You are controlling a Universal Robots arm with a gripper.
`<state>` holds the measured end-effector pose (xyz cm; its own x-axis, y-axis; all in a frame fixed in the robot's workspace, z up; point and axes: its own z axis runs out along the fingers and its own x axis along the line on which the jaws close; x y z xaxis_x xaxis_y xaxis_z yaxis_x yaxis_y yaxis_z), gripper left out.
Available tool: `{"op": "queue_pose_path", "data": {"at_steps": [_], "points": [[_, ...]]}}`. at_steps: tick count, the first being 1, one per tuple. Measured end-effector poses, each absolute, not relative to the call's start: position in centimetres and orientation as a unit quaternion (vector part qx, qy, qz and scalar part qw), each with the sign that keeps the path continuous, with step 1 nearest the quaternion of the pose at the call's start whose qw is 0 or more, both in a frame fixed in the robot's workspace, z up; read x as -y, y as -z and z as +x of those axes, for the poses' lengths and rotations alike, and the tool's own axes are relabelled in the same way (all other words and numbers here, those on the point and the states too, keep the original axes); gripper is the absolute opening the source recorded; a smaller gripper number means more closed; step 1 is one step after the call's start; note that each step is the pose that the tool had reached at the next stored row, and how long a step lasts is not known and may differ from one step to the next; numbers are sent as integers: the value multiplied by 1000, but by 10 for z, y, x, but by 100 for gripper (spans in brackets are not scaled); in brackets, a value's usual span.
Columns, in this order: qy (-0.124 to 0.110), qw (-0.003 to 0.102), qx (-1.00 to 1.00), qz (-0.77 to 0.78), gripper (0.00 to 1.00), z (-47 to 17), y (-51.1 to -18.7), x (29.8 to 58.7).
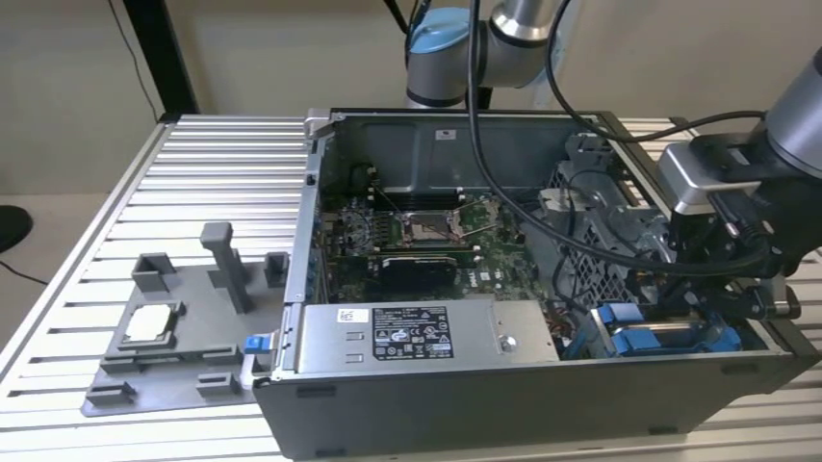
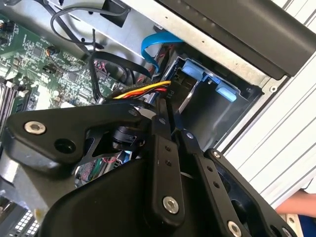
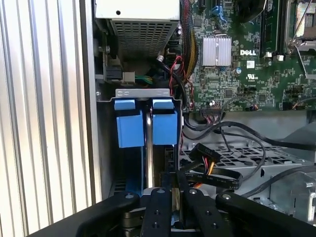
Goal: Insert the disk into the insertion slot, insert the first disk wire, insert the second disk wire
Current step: 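Insert the second disk wire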
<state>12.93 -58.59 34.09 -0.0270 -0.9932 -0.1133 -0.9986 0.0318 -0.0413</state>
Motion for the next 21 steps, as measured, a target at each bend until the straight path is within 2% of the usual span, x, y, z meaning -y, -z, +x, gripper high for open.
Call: {"op": "queue_pose_path", "data": {"at_steps": [21], "points": [[-19, 60, -716, -696, 0, 125, -336, 585]]}}
